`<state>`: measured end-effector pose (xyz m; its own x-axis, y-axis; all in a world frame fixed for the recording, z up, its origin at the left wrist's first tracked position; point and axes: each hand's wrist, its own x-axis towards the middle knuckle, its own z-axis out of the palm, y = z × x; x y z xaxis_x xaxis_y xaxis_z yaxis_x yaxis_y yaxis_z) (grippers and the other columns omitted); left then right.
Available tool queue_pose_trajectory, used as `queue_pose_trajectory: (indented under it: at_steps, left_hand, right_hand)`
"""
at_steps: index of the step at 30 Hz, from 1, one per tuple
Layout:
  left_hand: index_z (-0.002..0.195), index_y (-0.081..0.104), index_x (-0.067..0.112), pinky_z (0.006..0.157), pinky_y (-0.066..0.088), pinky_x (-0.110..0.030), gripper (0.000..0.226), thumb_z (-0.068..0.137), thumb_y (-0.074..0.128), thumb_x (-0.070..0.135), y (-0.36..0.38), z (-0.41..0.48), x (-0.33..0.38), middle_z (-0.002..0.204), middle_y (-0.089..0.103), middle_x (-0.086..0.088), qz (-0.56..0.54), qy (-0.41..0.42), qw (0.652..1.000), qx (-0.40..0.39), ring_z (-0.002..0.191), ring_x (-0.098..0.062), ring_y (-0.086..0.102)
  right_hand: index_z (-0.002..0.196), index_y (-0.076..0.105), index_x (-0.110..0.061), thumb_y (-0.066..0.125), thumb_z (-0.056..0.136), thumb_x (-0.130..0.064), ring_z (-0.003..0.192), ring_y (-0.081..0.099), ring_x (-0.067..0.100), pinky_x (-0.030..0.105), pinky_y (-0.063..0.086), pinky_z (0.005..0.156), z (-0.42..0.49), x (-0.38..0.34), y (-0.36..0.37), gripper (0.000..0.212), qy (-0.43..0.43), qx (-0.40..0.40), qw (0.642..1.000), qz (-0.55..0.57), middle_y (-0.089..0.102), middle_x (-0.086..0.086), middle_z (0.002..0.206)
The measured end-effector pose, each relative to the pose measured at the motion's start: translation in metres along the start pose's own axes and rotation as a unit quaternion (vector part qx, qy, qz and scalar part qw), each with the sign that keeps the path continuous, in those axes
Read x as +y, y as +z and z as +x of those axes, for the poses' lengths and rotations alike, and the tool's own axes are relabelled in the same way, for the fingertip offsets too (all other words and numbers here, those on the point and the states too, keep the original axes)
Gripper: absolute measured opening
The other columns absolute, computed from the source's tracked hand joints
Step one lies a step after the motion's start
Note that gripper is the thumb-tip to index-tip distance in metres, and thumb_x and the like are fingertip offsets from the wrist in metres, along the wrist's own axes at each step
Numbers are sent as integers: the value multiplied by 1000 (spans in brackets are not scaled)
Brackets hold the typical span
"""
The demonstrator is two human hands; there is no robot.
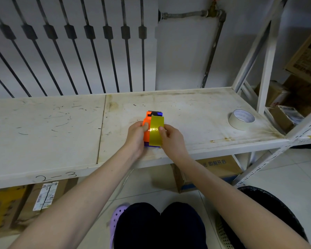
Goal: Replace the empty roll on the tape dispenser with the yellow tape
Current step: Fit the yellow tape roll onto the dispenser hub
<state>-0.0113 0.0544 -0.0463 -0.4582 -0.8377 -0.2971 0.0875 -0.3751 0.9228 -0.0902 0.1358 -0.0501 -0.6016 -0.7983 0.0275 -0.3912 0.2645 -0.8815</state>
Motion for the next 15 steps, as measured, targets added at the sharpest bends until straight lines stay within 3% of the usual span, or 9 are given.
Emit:
queue_pose_trajectory:
  at_steps: [2,4,6,8,11,13,15]
  left_hand:
    - [103,57,7,48,53,-27,20,96,41,19,-1,-1,-1,96,63,-14,-35,-10,999,-12,77,-22,61]
    - [113,57,9,46,54,-24,33,97,39,31,-1,-3,0,96,65,-11,-72,-32,996,-47,79,-22,64]
    - [111,62,15,55,56,-24,40,96,36,41,0,-2,0,98,68,-7,-76,-46,993,-78,81,-19,66]
    - [102,65,17,64,54,-28,34,94,42,41,2,-3,-1,96,69,-7,-49,-38,994,-89,82,-21,66]
    - [94,58,15,64,49,-30,9,87,59,21,-1,-4,-5,92,65,-8,44,12,997,-64,80,-21,63]
    - [95,55,14,63,50,-27,11,86,60,10,-4,-4,-6,89,64,-4,82,37,993,-72,78,-18,62]
    - [98,54,15,72,52,-31,13,87,60,9,-6,-3,-5,90,64,-3,111,49,989,-82,82,-20,61]
  right_hand:
    - [80,58,-9,37,100,-28,66,52,21,23,41,56,1,4,3,34,-8,8,1000,-11,57,22,84]
    - [73,52,-14,35,100,-24,60,43,14,17,33,54,1,4,2,34,-7,6,1000,-20,48,18,85]
    - [106,57,-12,31,101,-23,74,46,14,18,36,69,-1,2,4,29,-9,-13,999,-39,45,14,102]
    - [133,41,-10,28,102,-22,86,46,16,20,35,78,-5,-1,6,36,-18,-32,996,-77,40,12,115]
    - [125,45,-3,31,100,-17,82,46,18,24,36,75,-5,-3,4,32,-40,-42,994,-96,43,13,112]
    - [111,55,-3,37,97,-15,79,49,21,30,41,73,-2,-3,-3,26,-35,-37,995,-87,47,14,101]
    - [114,57,-7,44,94,-16,89,55,22,37,50,78,1,-3,-13,26,-13,-19,997,-74,51,12,107]
